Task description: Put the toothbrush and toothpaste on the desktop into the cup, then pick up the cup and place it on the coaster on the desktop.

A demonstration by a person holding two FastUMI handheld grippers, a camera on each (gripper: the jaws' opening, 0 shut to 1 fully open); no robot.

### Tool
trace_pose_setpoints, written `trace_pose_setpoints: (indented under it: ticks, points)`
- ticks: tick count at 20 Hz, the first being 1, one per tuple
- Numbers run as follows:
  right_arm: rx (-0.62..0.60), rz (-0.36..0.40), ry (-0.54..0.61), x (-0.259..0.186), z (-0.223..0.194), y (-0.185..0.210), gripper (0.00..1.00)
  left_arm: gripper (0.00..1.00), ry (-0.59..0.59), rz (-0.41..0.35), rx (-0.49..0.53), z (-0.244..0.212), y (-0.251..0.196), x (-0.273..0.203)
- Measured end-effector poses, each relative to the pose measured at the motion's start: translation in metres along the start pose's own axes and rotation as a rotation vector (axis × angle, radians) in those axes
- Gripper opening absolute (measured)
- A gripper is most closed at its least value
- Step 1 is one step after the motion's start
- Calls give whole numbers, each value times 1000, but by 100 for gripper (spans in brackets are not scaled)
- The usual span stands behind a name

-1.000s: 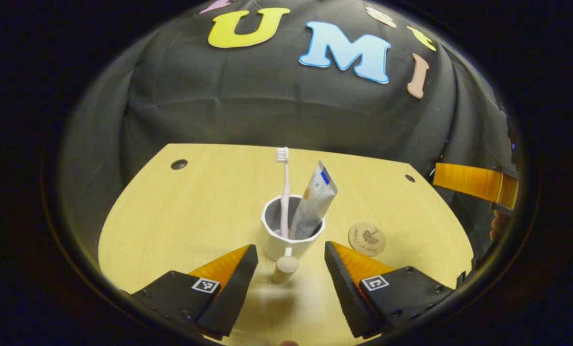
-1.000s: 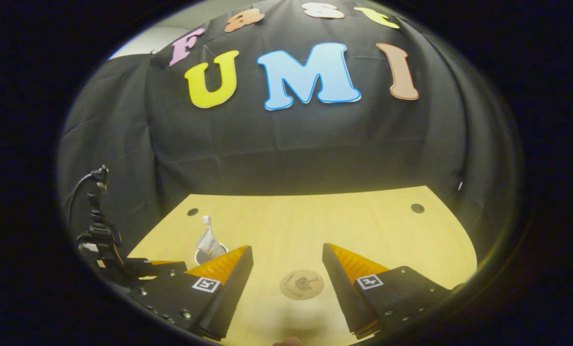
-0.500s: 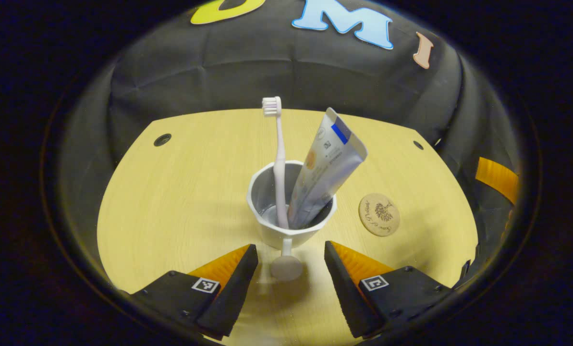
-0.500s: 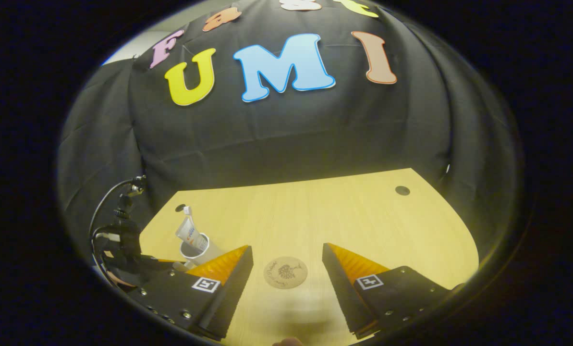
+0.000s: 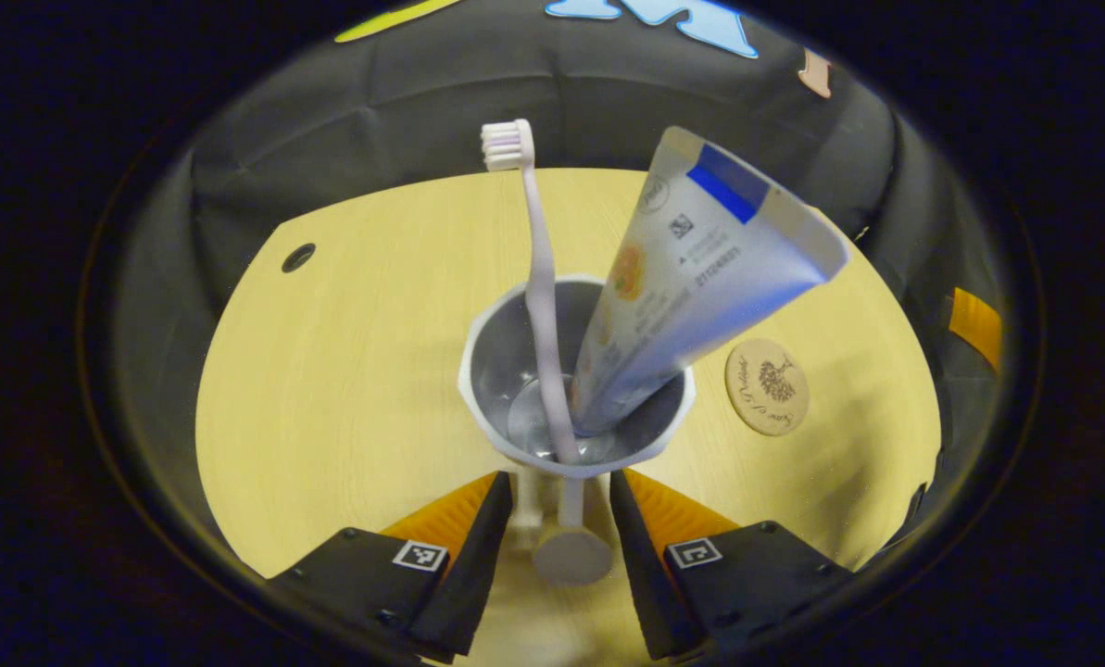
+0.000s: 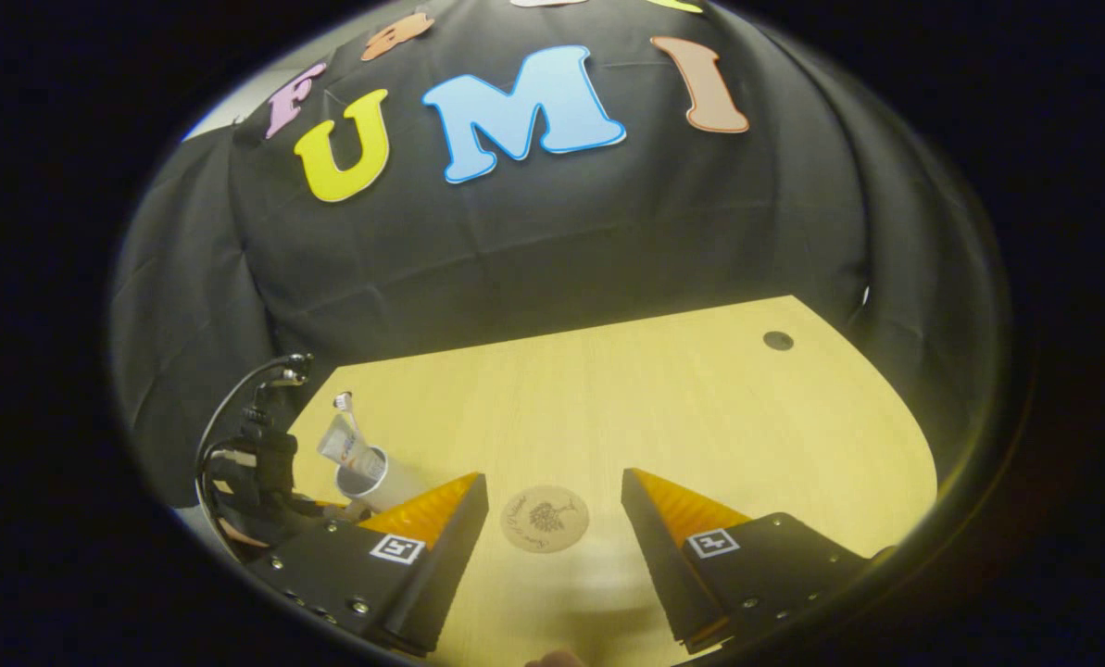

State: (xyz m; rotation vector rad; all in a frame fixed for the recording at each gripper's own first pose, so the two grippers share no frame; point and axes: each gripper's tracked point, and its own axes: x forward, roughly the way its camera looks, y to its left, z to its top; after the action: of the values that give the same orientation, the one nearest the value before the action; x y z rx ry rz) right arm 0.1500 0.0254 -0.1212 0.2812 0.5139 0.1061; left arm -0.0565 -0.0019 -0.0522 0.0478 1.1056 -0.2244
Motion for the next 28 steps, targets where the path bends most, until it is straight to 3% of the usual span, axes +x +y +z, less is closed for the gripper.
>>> trace_pose_setpoints:
  ticks: [1, 2, 3, 6, 11, 13, 16, 18, 19, 20, 28]
  points:
    - [3, -1, 2, 1, 0, -2, 87, 66, 8, -1, 2, 0, 0, 3]
    - [6, -1, 4, 3, 0, -3, 87, 75, 15, -1, 2, -2, 0, 4]
    - [10, -3, 8, 2, 0, -4, 87, 73, 21, -9, 2, -3, -2, 3]
    - [21, -8, 15, 5, -1, -9, 87, 51, 33, -6, -12, -7, -4, 8]
    - [37, -11, 27, 8, -4, -12, 87, 42, 28, 20, 4, -7, -3, 12]
    - [41, -10, 29, 11, -3, -12, 87, 34, 18, 27, 6, -4, 0, 12]
    - [46, -11, 31, 13, -3, -12, 87, 38, -20, 55, 5, -1, 3, 13]
    - [45, -16, 33, 13, -3, -14, 87, 32, -38, 69, 11, -1, 6, 15]
    - [46, -17, 35, 14, -5, -15, 87, 38, -33, 70, 16, -2, 6, 16]
    - [48, -18, 36, 13, -5, -16, 87, 32, -35, 68, 18, -1, 6, 13]
    - [50, -26, 21, 8, 0, -21, 87, 32, -64, -36, 90, 12, -52, 4]
